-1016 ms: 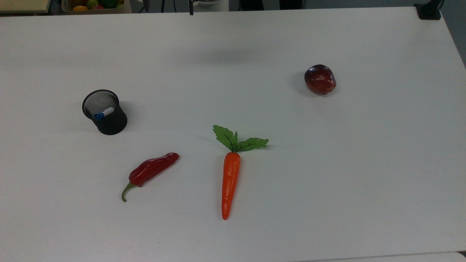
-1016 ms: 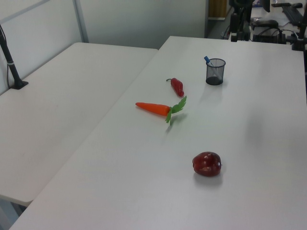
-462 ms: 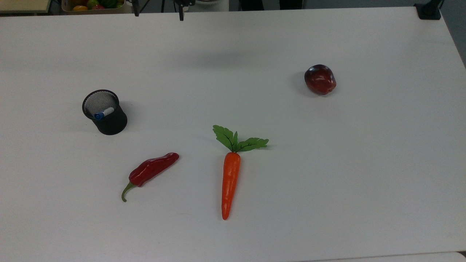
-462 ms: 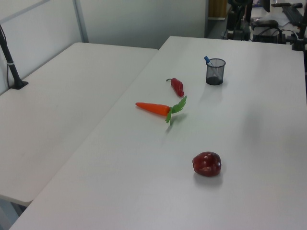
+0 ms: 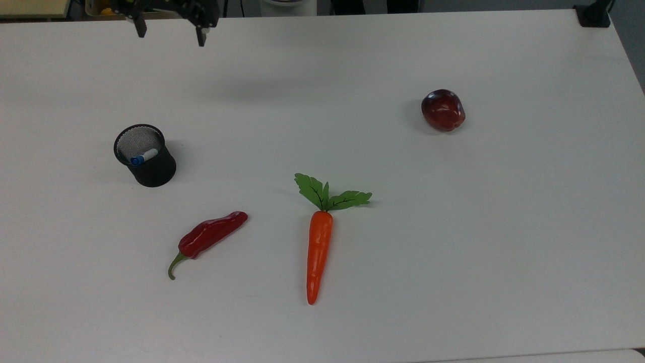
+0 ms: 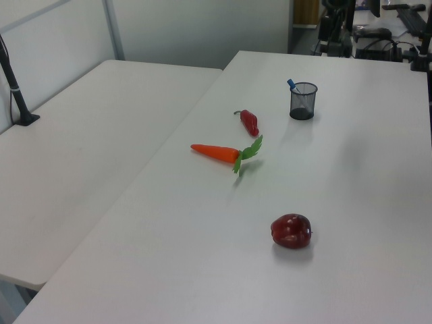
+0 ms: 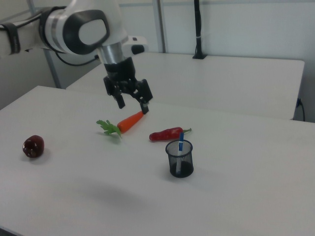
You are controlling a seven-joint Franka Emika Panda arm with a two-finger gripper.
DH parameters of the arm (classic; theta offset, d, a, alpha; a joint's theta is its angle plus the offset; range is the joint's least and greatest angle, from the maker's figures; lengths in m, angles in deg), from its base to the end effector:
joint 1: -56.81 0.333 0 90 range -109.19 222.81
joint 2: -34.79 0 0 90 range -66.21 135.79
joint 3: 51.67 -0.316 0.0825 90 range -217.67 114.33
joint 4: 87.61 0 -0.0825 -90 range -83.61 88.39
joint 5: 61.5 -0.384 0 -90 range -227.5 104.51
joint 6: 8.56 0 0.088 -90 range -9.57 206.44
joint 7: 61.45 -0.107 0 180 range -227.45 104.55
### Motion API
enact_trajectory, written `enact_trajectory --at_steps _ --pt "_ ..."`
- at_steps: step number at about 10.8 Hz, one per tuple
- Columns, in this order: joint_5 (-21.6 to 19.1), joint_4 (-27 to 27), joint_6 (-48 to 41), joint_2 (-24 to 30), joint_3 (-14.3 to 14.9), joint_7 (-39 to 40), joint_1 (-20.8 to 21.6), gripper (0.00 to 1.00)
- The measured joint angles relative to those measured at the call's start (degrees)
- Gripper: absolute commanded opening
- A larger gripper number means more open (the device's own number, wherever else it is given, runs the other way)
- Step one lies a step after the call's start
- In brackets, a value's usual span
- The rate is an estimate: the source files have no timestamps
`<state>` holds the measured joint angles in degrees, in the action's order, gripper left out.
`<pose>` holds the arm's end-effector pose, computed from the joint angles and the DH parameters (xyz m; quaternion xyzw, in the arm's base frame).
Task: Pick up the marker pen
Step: 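Move the open gripper over the black mesh pen cup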
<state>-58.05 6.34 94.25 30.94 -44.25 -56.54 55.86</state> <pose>0.5853 -0.0890 0.5740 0.9982 -0.0244 0.0397 0.0388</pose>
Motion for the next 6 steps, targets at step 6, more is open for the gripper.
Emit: enact_trajectory --at_steps 6 --pt "0.0 0.2 14.9 -9.7 0.1 5.5 -5.5 1.0"
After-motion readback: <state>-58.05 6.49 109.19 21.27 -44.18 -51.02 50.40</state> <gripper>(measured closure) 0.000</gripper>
